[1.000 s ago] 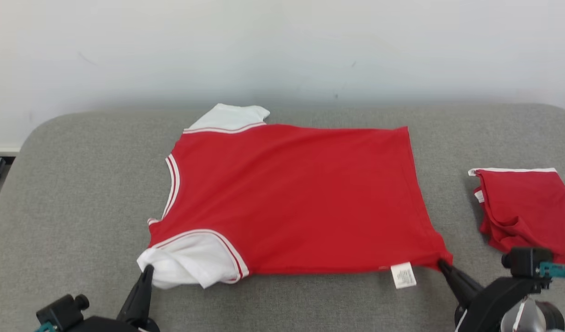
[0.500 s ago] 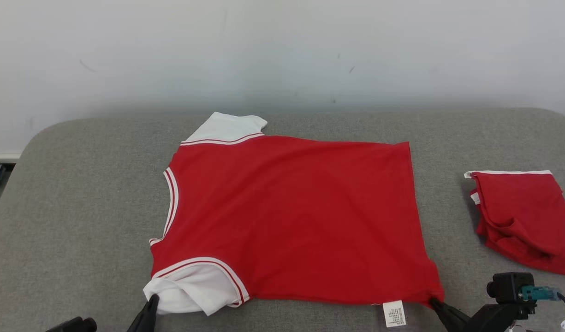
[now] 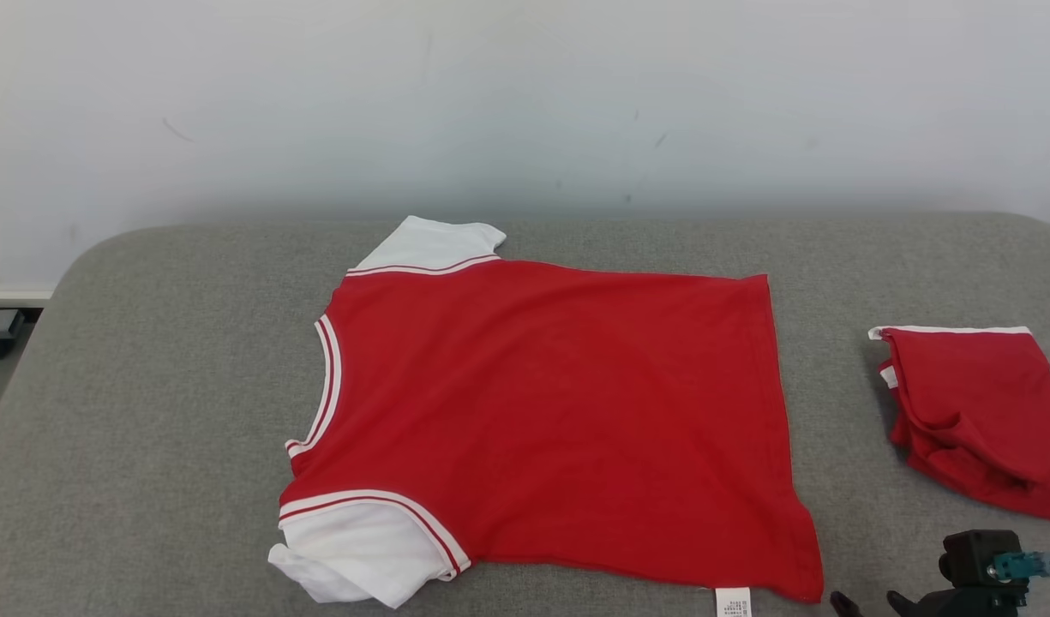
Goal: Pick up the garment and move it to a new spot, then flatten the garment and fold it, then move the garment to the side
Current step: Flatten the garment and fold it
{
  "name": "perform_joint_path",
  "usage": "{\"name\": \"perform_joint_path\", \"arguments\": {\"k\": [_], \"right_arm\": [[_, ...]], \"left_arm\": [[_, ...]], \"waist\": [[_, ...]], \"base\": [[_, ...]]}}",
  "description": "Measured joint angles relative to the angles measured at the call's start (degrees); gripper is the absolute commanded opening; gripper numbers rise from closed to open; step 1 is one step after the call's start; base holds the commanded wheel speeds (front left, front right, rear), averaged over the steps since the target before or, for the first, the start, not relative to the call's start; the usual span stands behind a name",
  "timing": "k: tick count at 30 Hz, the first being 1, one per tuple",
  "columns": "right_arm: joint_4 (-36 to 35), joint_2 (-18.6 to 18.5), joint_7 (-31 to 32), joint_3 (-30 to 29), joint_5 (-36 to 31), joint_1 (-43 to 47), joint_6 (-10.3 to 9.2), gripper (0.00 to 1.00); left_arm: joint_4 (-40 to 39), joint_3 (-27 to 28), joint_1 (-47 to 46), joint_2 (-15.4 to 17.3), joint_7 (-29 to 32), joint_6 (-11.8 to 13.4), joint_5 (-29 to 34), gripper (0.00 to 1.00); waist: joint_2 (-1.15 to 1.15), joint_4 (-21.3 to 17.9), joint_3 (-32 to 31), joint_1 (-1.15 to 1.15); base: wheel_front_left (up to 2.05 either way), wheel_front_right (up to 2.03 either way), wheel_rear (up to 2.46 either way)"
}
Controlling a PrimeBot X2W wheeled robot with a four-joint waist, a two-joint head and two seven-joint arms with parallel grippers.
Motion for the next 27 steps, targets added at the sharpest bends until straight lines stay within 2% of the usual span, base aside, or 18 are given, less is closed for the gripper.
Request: {"name": "perform_joint_path", "arguments": {"k": [8,12,21,27], "right_arm": [[-2.25,-0.11,-3.09,-2.49,-1.72,0.14,-2.19,1.0],[-4.1,2.22,-6.99,-3.96,-2.09,-1.25,-2.92,1.0],[-5.32,7.01,-14.8,-5.98,-3.54,-3.3,-3.94,1.0],[-5.06,9.53,-17.49,-5.68,-4.22,-4.39,-4.02,1.0]], "left_arm": [[-1.34,2.0,0.17,0.16,-1.65,4.46,2.32,1.0],[-4.46,3.25,-1.2,-0.26,-2.63,7.65,4.44,1.0],[-13.29,3.81,-3.39,-3.83,-3.04,9.03,7.46,1.0],[-18.61,2.83,-3.33,-3.48,-3.02,9.53,9.9,1.0]], "waist": [[0.0,0.68,-1.1,0.0],[0.0,1.12,-1.87,0.0],[0.0,2.07,-4.21,0.0],[0.0,2.05,-6.0,0.0]], "base": [[0.0,0.0,0.0],[0.0,0.0,0.0],[0.0,0.0,0.0],[0.0,0.0,0.0]]}}
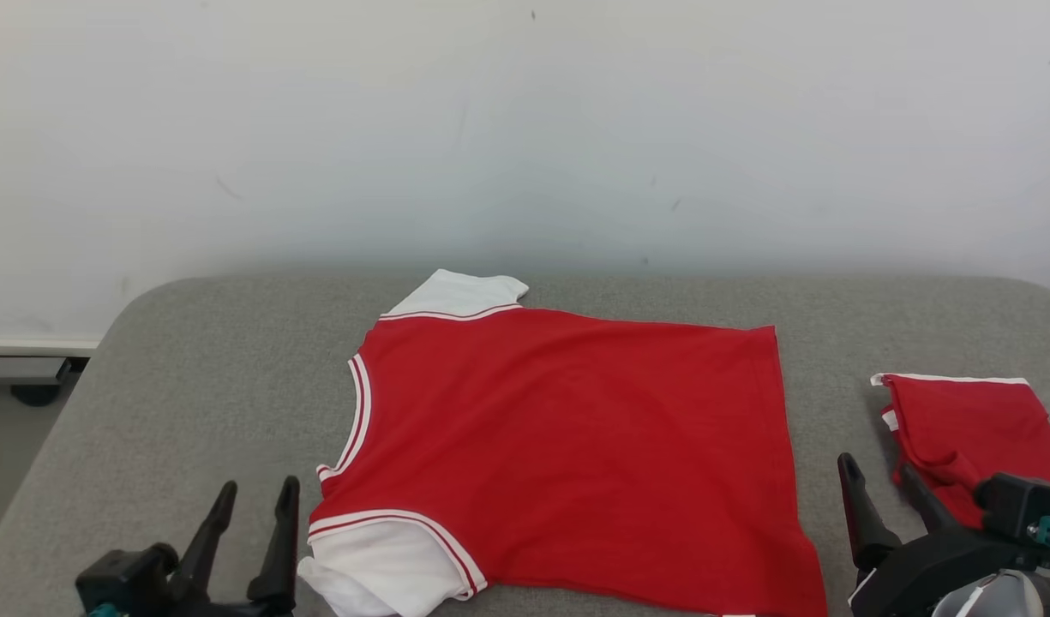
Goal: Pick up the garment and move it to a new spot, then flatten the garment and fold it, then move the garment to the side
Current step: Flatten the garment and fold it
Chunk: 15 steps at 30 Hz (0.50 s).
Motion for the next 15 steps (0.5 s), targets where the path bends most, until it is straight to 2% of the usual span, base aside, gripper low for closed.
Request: {"name": "perform_joint_path", "arguments": {"k": [6,15], "right_arm": [[1.3,0.7,-1.09,0.36,-0.79,0.02,-0.18,1.0],[1.74,1.08,-3.05,0.78,-1.29,-0.04,-0.19,1.0]], "left_arm": [[-2.24,-2.3,0.46,1.98,2.78,0.11,4.08,1.0],[-3.14,0.33,2.26,2.63,6.93,0.57,6.05,1.0]], "waist": [[0.0,-0.7,-0.72,0.0],[0.0,-1.45,-0.96,0.0]], "base": [[0.0,0.0,0.0],[0.0,0.0,0.0]]}}
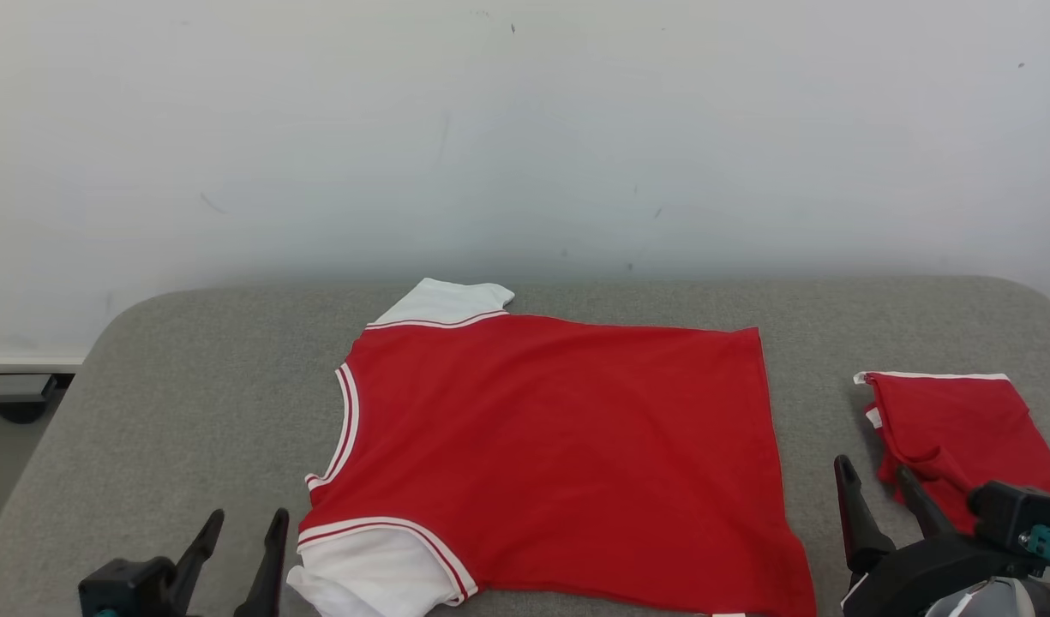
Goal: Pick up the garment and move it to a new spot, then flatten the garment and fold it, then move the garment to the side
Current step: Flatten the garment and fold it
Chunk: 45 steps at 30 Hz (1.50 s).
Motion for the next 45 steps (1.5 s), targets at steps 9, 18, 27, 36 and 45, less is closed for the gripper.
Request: {"name": "perform_joint_path", "arguments": {"k": [9,18,27,36,45], "right_arm": [[0.19,-0.1,-0.47,0.38,-0.03,0.09,0.05,1.0],[0.53,-0.1,-0.53,0.59,-0.03,0.09,0.12,1.0],[1.42,-0.21,0.03,1.03,-0.01,0.11,0.49,1.0],[4.93,-2.74,9.38,9.11,-2.22,-3.6,3.8,1.0],[8.84,-3.6,16.57,13.14,-3.98,-6.82,5.05,1.0]], "left_arm": [[-0.49,4.3,1.87,-1.44,3.8,0.01,2.79,1.0],[-2.05,5.91,2.83,-2.6,6.92,0.01,5.22,1.0],[-2.98,5.63,2.72,-3.61,10.56,0.01,5.44,1.0],[4.6,0.93,-11.0,-1.98,19.94,-4.12,6.32,1.0],[13.38,-2.19,-12.89,-1.05,27.46,-7.89,6.19,1.0]], "waist": [[0.0,-0.1,0.13,0.0],[0.0,-0.14,0.74,0.0],[0.0,-0.3,1.47,0.0],[0.0,-0.33,3.76,0.01],[0.01,-2.37,6.62,0.01]], "base": [[0.0,0.0,0.0],[0.0,0.0,0.0],[0.0,0.0,0.0],[0.0,0.0,0.0],[0.0,0.0,0.0]]}}
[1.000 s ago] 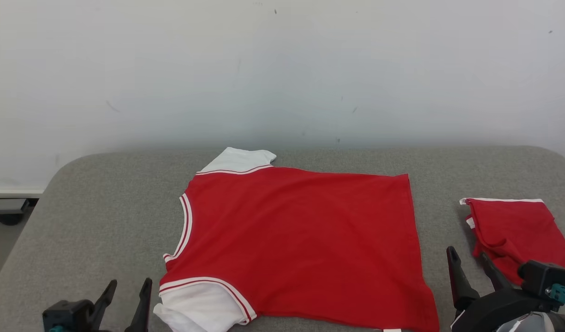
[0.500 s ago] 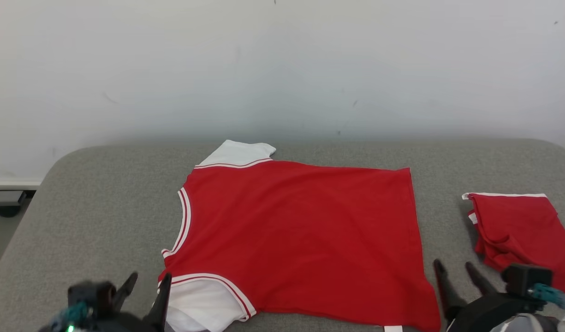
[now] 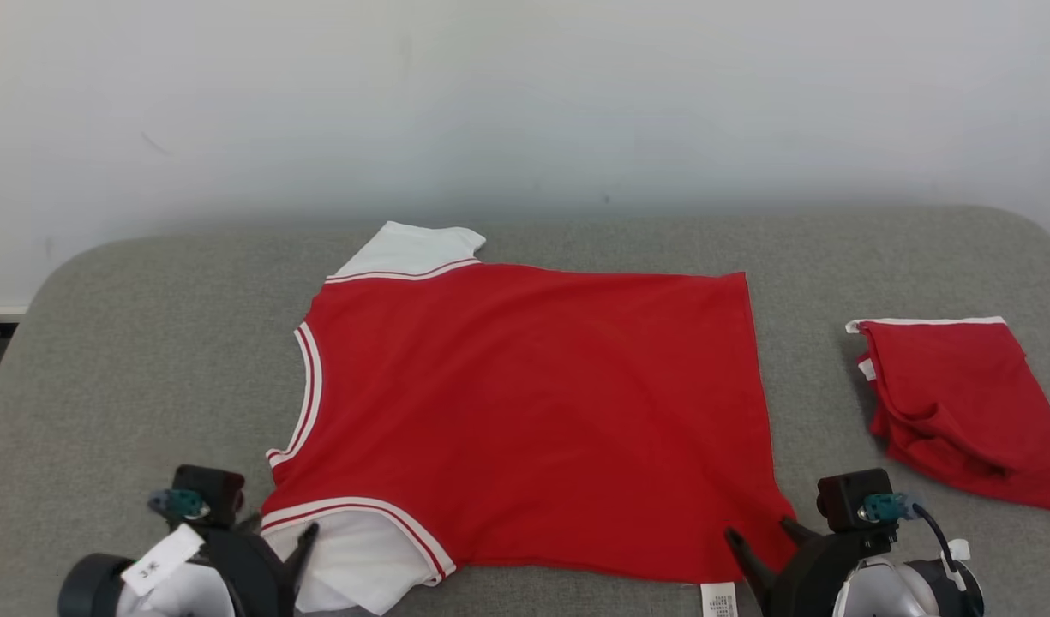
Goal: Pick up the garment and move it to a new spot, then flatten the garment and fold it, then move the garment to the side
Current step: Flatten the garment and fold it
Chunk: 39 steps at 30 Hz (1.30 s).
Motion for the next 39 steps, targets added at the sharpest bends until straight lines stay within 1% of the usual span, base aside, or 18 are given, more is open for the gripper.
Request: {"name": "perform_joint_path", "arguments": {"k": [1,2,3,7,11,12,15,21,25,28,30,33,39], "right_arm": [[0.0,0.0,0.0,0.0,0.0,0.0,0.0,1.0],[0.63,-0.46,0.74,-0.56,0.0,0.25,-0.25,1.0],[0.63,-0.46,0.74,-0.56,0.0,0.25,-0.25,1.0],[2.07,-1.69,1.71,-1.56,-0.09,1.81,-0.79,1.0],[2.36,-1.57,2.24,-1.51,-0.09,2.01,-0.83,1.0],[2.35,-1.54,2.24,-1.6,-0.09,2.1,-1.18,1.0],[2.37,-1.34,2.69,-1.71,-0.09,2.18,-1.33,1.0],[1.86,-1.19,3.16,-3.38,0.02,2.44,-2.07,1.0],[1.26,-1.65,3.25,-5.0,0.3,3.74,-2.85,1.0],[0.77,-2.05,3.76,-6.0,0.65,5.2,-3.27,1.0],[0.11,-2.29,3.78,-6.79,0.81,5.75,-3.36,1.0],[-0.23,-2.71,4.22,-8.05,0.87,6.04,-3.85,1.0],[-2.07,-2.79,4.25,-9.32,0.99,6.05,-4.28,1.0]], "left_arm": [[0.0,0.0,0.0,0.0,0.0,0.0,0.0,1.0],[1.42,-0.99,-0.04,-0.77,1.05,-0.79,-0.03,1.0],[1.42,-0.99,-0.04,-0.77,1.05,-0.79,-0.03,1.0],[4.2,-2.31,-0.03,-2.86,2.53,-1.47,-0.34,1.0],[6.54,-2.08,0.17,-2.82,3.33,-1.75,-0.86,1.0],[6.76,-2.13,0.24,-2.92,3.44,-1.76,-0.93,1.0],[7.21,-2.16,0.26,-3.1,3.49,-1.77,-1.1,1.0],[7.7,-1.78,0.24,-4.38,3.42,-2.26,-2.09,1.0],[8.1,-0.59,0.19,-4.13,3.35,-2.0,-2.31,1.0],[8.26,0.27,0.3,-2.86,3.39,-1.22,-2.52,1.0],[8.28,0.53,0.69,-1.94,3.49,-1.26,-2.57,1.0],[8.1,0.42,2.63,-2.4,3.5,-1.77,-4.42,1.0],[7.33,0.9,2.65,-2.89,3.43,-1.72,-4.69,1.0]], "waist": [[0.0,0.0,0.0,0.0],[0.0,-0.27,0.64,0.0],[0.0,-0.27,0.64,0.0],[0.0,0.05,1.3,0.0],[0.0,0.57,1.34,0.0],[0.0,0.68,1.33,0.0],[0.0,0.99,1.31,-0.01],[0.0,1.76,1.17,-0.01],[0.0,1.95,1.06,-0.01],[0.0,1.98,1.08,-0.01],[0.0,1.9,1.22,-0.01],[0.0,1.9,1.27,-0.01],[0.0,2.09,1.43,-0.01]], "base": [[0.0,0.0,0.0],[0.0,0.0,0.0],[0.0,0.0,0.0],[0.0,0.0,0.0],[0.0,0.0,0.0],[0.0,0.0,0.0],[0.0,0.0,0.0],[0.0,0.0,0.0],[0.0,0.0,0.0],[0.0,0.0,0.0],[0.0,0.0,0.0],[0.0,0.0,0.0],[0.0,0.0,0.0]]}}
